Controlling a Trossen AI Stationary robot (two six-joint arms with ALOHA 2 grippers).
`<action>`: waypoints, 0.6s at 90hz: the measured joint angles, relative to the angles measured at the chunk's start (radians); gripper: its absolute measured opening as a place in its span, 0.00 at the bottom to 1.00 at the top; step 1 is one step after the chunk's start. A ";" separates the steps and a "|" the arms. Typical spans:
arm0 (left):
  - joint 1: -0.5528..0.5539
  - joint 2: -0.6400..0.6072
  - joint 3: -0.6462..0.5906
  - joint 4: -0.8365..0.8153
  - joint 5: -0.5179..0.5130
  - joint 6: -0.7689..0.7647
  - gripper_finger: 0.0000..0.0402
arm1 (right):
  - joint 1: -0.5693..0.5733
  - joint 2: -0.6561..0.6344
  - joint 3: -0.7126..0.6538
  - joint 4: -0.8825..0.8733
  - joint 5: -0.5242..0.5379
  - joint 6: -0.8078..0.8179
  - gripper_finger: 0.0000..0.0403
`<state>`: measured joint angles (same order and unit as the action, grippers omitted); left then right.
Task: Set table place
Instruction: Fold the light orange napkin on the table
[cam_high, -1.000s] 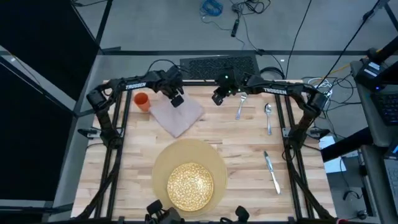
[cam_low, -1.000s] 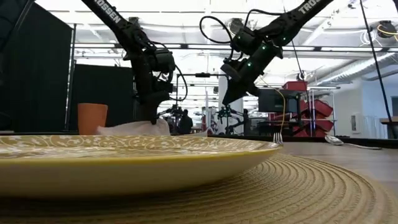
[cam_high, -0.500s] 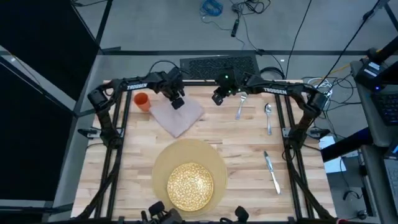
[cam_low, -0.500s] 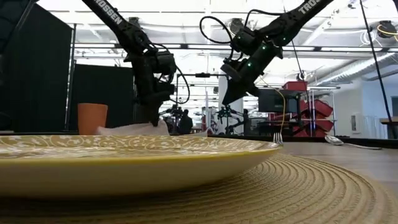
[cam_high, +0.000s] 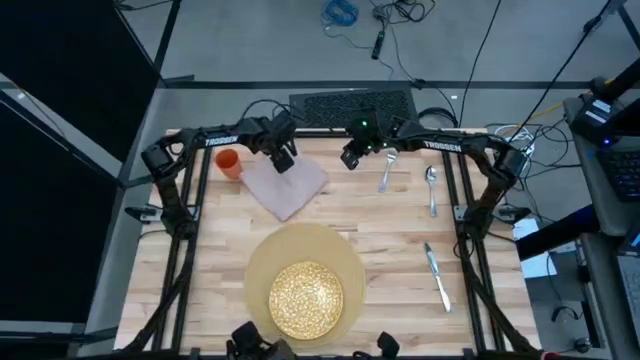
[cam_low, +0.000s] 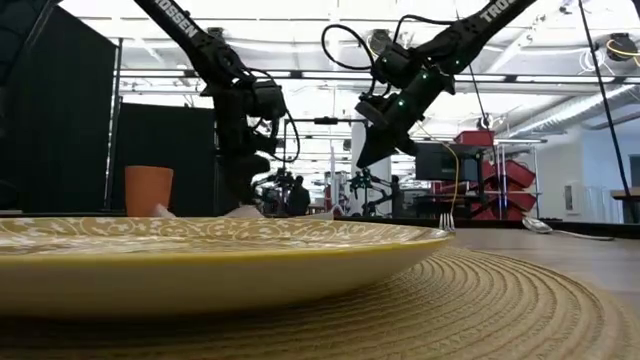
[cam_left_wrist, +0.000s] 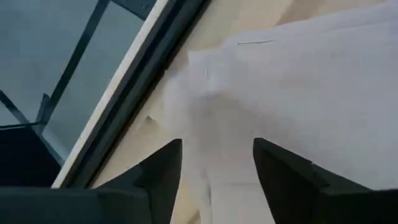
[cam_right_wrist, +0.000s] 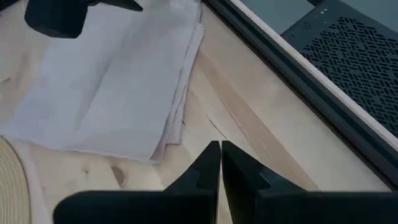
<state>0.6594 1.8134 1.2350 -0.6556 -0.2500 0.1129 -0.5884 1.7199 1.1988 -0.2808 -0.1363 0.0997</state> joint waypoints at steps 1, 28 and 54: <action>0.000 0.003 0.000 0.001 0.005 -0.001 0.47 | 0.001 0.000 0.000 0.001 0.000 -0.001 0.00; 0.013 0.161 0.004 0.021 -0.006 0.005 0.47 | -0.007 -0.001 0.001 0.038 0.003 0.012 0.00; 0.015 0.193 0.003 0.065 -0.039 0.009 0.47 | -0.006 0.000 0.001 0.017 0.000 0.011 0.00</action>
<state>0.6745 2.0060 1.2384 -0.5906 -0.2893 0.1215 -0.5945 1.7199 1.1995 -0.2642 -0.1363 0.1107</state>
